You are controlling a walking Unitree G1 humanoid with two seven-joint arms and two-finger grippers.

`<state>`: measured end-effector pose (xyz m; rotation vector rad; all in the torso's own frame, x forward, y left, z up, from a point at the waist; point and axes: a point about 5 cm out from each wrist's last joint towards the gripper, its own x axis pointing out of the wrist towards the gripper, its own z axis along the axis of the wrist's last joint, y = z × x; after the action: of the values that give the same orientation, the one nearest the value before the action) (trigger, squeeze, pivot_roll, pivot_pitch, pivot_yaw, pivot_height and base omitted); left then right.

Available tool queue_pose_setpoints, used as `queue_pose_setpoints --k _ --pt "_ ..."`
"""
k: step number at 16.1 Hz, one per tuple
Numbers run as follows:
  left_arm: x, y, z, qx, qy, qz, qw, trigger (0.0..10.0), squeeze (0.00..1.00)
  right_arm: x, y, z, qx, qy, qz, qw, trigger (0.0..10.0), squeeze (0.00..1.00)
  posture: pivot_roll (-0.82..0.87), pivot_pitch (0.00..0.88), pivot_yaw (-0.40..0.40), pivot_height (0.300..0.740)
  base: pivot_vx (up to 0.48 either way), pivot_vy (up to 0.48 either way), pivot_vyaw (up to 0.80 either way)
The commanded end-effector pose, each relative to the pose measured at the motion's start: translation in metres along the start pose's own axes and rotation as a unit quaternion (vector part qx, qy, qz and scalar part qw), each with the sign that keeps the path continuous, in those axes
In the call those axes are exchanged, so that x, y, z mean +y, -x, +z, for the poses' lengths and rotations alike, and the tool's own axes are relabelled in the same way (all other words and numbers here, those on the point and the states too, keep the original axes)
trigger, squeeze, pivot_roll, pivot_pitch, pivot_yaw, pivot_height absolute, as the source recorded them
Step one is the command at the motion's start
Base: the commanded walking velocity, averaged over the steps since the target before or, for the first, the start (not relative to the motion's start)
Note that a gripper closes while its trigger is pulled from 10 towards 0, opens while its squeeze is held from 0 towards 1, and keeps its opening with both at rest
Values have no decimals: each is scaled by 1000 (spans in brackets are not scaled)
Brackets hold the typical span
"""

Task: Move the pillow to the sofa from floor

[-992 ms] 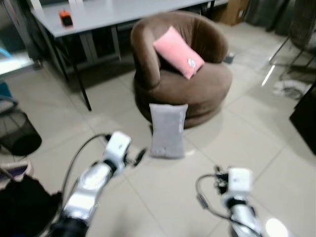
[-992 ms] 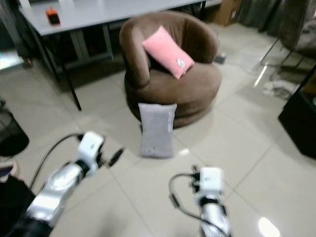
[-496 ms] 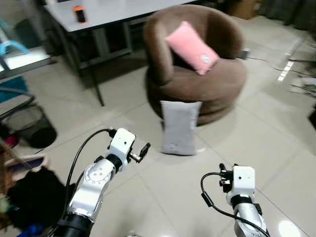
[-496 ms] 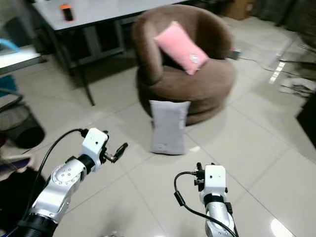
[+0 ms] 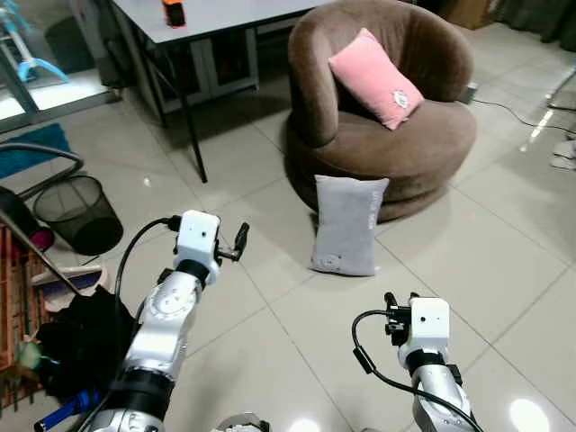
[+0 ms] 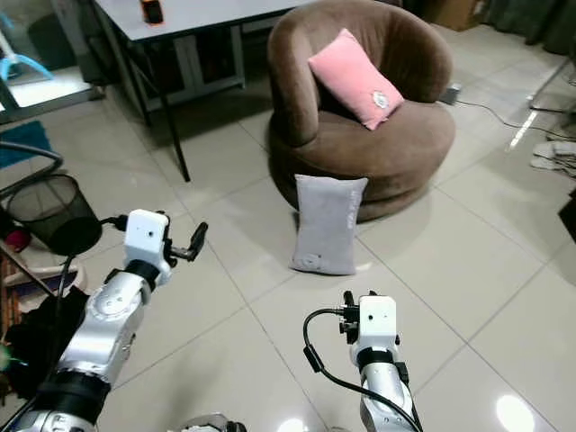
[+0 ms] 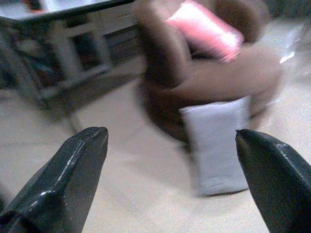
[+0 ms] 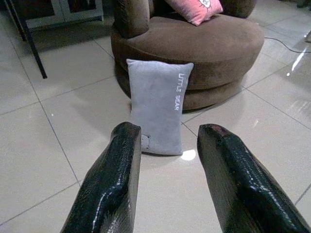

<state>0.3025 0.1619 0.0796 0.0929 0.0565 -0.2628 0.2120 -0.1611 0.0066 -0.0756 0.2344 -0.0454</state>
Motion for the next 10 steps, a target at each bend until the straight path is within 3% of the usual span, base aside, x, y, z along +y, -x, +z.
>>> queue_pose_setpoints --k 1,2,4,5,10 --pt "-2 1 -3 -5 7 -15 1000 10000 0 0 1 -2 4 3 2 1000 10000 0 44 71 41 740 0 0 0" --pt "0 1 -5 1 -3 -7 1000 10000 0 0 1 -2 5 4 3 1000 10000 0 45 77 41 740 0 0 0" --pt "-4 4 -8 12 -25 -41 999 10000 0 0 2 -3 7 3 3 1000 10000 0 45 79 41 740 0 0 0" --pt "-4 4 -14 56 -40 -41 997 10000 0 1 2 -3 6 2 4 1000 10000 0 46 80 44 740 431 0 0" --pt "-6 3 -13 38 -37 -72 996 10000 0 2 2 -2 3 2 6 1000 10000 0 44 69 51 740 460 0 0"
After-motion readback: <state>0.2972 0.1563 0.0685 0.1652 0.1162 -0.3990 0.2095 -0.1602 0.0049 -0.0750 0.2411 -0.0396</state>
